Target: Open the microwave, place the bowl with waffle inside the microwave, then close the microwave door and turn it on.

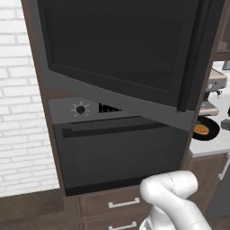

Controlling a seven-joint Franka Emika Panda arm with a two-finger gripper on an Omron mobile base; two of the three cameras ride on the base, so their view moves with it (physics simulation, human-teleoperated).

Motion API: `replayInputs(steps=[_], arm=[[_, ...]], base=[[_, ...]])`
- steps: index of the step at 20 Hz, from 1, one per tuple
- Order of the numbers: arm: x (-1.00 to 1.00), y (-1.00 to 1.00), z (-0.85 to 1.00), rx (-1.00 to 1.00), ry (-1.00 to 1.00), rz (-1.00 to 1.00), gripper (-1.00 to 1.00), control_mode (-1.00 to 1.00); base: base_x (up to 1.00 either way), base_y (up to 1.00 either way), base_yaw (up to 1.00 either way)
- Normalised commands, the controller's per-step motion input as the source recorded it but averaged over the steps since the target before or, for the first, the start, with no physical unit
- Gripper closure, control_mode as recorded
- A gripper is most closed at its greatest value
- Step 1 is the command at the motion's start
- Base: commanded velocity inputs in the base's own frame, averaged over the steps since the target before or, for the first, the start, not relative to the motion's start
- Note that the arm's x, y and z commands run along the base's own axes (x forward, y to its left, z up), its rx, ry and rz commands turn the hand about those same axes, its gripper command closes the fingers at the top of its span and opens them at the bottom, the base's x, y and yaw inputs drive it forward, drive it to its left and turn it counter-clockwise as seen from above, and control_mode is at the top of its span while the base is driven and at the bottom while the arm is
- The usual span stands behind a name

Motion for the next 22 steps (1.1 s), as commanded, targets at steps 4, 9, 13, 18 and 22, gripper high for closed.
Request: replayInputs(steps=[4, 9, 13, 18, 22], arm=[[-0.27, -1.00, 0.00, 0.37, 0.32, -0.20, -1.00, -1.00], [0.12, -0.80, 0.00, 0.54, 0.22, -0.10, -1.00, -1.00], [0.51, -0.13, -0.05, 0.61, 0.27, 0.00, -1.00, -1.00], [0.94, 0.51, -0.32, 0.58, 0.11, 0.10, -1.00, -1.00], [0.98, 0.51, -0.23, 0.53, 0.02, 0.13, -1.00, -1.00]], base=[[0.00, 0.00, 0.00], [0.00, 0.00, 0.00], [0.00, 0.00, 0.00], [0.00, 0.00, 0.00], [0.00, 0.00, 0.00]])
